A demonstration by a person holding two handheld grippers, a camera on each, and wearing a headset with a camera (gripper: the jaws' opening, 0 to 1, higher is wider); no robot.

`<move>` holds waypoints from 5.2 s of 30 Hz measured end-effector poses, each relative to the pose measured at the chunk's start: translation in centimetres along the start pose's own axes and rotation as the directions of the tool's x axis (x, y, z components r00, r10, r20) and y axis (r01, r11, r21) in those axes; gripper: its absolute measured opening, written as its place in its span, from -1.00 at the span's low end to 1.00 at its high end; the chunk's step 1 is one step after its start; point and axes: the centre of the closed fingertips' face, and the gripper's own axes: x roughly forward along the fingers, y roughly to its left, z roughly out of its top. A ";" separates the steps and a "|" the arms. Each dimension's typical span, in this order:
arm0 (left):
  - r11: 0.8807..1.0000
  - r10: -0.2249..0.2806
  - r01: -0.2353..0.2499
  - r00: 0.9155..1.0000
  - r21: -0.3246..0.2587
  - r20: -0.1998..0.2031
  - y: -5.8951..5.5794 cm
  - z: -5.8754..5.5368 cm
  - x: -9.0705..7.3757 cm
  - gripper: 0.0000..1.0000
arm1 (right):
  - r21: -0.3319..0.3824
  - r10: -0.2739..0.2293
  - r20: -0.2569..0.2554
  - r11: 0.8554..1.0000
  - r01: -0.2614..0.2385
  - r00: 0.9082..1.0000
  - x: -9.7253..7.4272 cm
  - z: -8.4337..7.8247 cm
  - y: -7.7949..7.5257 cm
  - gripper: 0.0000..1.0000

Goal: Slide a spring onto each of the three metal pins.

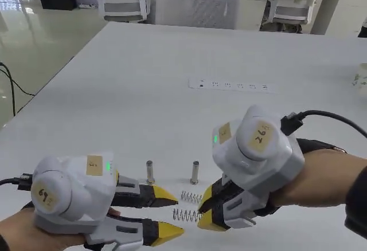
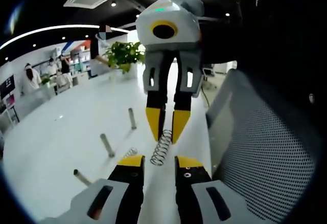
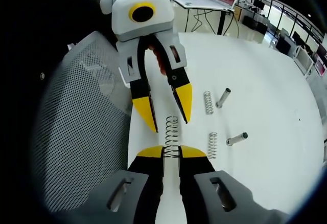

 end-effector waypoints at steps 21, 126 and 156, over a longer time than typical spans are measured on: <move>0.997 -0.011 0.015 0.998 0.074 -0.056 -0.4 -0.5 0.2 -0.95 | 0.004 0.014 0.005 1.000 -0.014 1.000 -0.8 1.2 0.6 -0.84; 0.960 0.178 -0.165 0.983 -0.224 0.036 2.8 -1.9 -3.6 0.01 | 0.096 -0.082 0.081 0.993 0.075 0.993 -3.5 0.4 -2.4 -0.83; 0.918 0.294 -0.283 0.956 -0.279 0.000 3.3 -4.1 -5.7 0.53 | 0.148 -0.182 -0.023 0.972 0.183 0.983 -8.3 -3.9 -6.0 -0.82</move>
